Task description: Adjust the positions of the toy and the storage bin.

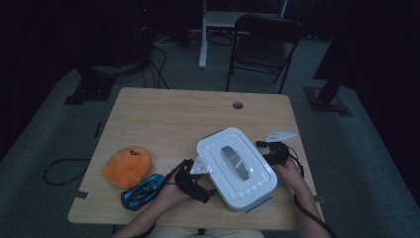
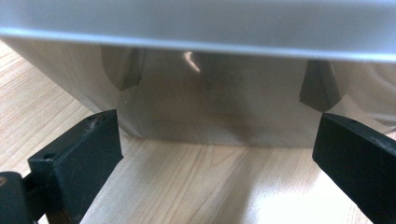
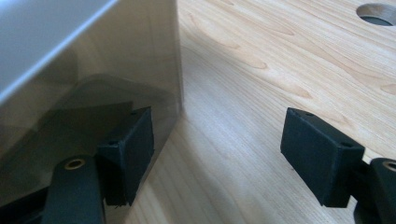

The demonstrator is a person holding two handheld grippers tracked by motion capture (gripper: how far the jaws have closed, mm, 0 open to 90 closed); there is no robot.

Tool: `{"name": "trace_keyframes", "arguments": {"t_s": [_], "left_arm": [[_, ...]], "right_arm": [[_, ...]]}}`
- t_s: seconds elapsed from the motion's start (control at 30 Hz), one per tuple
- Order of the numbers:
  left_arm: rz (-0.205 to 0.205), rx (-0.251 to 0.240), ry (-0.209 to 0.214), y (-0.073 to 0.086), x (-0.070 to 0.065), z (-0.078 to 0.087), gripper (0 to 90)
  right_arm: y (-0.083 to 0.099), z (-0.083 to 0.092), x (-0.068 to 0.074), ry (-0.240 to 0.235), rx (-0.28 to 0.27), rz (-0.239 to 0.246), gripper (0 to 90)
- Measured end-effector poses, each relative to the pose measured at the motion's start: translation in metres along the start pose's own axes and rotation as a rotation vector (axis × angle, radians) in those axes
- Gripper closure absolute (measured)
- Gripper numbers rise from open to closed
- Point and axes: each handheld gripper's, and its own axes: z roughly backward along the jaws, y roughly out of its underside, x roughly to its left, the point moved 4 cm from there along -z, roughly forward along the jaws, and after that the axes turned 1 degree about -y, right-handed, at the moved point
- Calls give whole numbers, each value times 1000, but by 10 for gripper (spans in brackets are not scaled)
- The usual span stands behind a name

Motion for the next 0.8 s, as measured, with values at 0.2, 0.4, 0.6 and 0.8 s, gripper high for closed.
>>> {"name": "trace_keyframes", "arguments": {"t_s": [0.2, 0.4, 0.6, 0.8], "left_arm": [[10, -5, 40, 11, -7, -4, 19], [-1, 26, 68, 28, -12, -13, 20], [-23, 49, 71, 40, -11, -17, 20], [-59, 69, 58, 46, -13, -23, 20]], "right_arm": [[3, 5, -8, 64, 2, -106, 173], [8, 27, -15, 122, -6, -164, 133], [4, 63, -23, 186, -73, -250, 135], [-14, 98, -7, 175, -127, -243, 136]]}}
